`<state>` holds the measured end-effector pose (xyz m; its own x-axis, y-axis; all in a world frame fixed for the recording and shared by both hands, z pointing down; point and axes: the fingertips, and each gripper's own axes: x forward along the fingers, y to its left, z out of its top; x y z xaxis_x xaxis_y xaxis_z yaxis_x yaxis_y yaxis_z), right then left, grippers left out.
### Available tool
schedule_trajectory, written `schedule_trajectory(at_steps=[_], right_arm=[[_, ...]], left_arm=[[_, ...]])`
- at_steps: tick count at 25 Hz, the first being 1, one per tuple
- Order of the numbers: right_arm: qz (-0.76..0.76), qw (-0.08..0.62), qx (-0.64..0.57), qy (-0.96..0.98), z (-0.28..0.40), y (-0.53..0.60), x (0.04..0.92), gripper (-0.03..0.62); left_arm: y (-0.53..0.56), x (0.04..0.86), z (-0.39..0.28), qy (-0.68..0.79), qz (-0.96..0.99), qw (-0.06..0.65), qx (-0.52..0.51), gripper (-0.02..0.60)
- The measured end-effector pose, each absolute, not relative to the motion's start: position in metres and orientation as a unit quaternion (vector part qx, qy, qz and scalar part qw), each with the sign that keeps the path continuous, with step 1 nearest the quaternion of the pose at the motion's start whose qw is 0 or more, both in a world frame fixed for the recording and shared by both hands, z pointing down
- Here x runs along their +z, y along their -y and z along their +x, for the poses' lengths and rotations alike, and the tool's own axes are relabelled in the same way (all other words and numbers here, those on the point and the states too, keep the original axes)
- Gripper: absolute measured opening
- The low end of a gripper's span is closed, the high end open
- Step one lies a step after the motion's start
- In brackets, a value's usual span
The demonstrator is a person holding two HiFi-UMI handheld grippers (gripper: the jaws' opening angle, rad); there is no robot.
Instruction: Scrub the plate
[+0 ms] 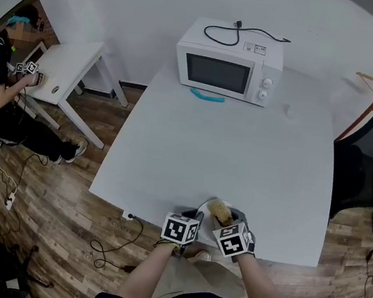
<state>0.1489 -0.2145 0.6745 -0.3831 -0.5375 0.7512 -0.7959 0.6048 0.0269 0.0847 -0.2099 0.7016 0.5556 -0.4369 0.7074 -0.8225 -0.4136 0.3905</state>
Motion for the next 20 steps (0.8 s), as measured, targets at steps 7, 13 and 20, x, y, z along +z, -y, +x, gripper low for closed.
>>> schedule_trajectory(at_steps=[7,13,20], right_arm=[[0.423,0.342,0.211,0.812,0.143,0.202,0.677,0.186],[0.407,0.344,0.211,0.819,0.138,0.185,0.677,0.186],[0.375,0.363,0.208,0.827,0.141,0.158,0.677,0.186]], left_arm=[[0.209,0.699,0.085,0.403,0.799,0.362,0.261,0.080],[0.211,0.698,0.083,0.408,0.800,0.355,0.260,0.080],[0.211,0.698,0.083,0.412,0.798,0.353,0.260,0.080]])
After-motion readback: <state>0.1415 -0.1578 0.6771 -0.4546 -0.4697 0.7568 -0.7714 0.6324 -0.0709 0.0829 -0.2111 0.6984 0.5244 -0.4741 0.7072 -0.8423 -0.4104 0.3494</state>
